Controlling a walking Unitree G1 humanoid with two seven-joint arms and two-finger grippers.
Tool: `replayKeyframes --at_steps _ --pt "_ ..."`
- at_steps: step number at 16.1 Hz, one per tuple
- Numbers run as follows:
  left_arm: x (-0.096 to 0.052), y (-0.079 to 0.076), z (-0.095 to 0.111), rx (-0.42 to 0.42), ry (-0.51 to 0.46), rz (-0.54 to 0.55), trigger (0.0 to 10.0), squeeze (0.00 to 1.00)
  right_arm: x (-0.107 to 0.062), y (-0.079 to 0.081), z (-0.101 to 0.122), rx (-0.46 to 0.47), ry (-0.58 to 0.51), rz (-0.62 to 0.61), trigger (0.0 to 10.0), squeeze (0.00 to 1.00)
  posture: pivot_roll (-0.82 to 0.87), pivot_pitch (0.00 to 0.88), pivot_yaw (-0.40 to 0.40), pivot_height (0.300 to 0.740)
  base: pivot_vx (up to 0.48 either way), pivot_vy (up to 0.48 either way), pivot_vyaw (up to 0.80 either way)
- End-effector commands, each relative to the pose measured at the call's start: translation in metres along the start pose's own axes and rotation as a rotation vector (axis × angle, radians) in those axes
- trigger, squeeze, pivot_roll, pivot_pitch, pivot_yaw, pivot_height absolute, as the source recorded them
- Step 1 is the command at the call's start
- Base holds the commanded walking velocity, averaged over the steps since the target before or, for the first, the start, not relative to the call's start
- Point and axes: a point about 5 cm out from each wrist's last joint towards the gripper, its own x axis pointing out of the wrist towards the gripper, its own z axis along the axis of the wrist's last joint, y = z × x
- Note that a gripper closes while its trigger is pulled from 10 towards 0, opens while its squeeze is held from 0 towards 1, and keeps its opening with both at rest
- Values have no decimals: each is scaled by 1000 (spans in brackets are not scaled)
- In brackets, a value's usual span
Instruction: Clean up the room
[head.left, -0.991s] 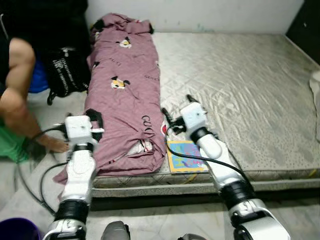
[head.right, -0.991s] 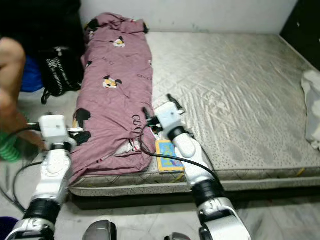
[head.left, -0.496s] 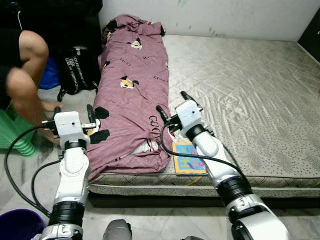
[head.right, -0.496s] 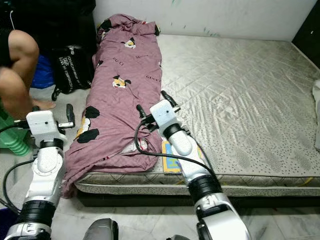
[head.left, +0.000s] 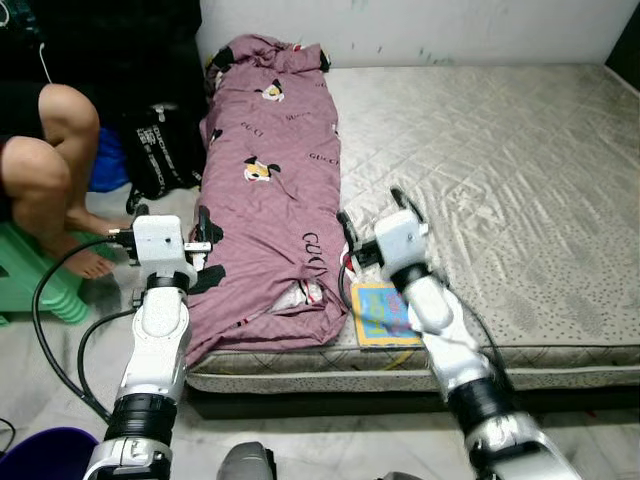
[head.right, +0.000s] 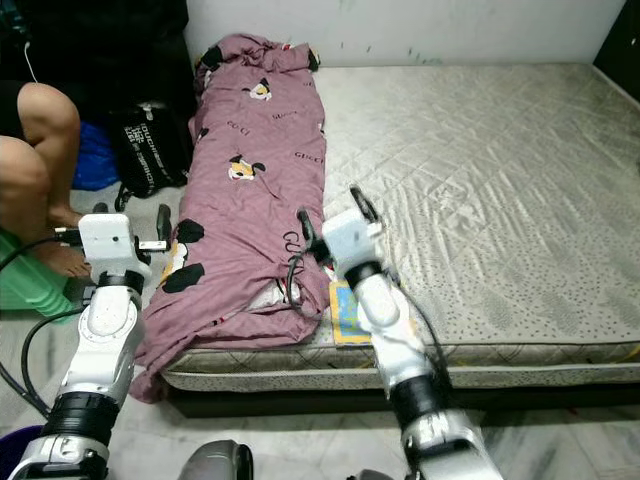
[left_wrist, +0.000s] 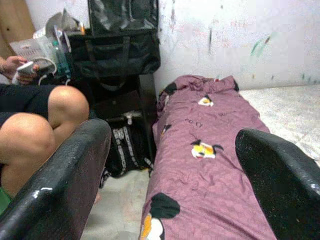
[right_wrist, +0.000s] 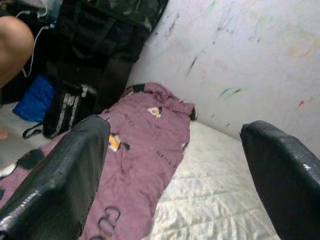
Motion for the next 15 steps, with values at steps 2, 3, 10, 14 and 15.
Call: replayKeyframes --at_steps 2,3,10,14,15 --pt "-10 -2 -5 5 24 8 10000 0 -6 4 5 -19 -25 31 10000 0 54 0 26 740 0 0 0" --pt "-11 -3 -6 4 28 6 10000 0 -8 4 5 -20 -26 34 10000 0 54 0 26 740 0 0 0" --pt "-16 -6 -3 -11 29 5 10000 0 -9 -2 5 -27 -13 14 10000 0 62 0 2 740 0 0 309" --pt "-20 -14 -4 -17 41 -26 10000 0 -7 -4 7 16 -13 -20 10000 0 54 0 17 740 0 0 400" --pt "-19 -17 -3 -17 38 -37 10000 0 -7 -4 7 12 -20 -23 10000 0 54 0 18 740 0 0 0"
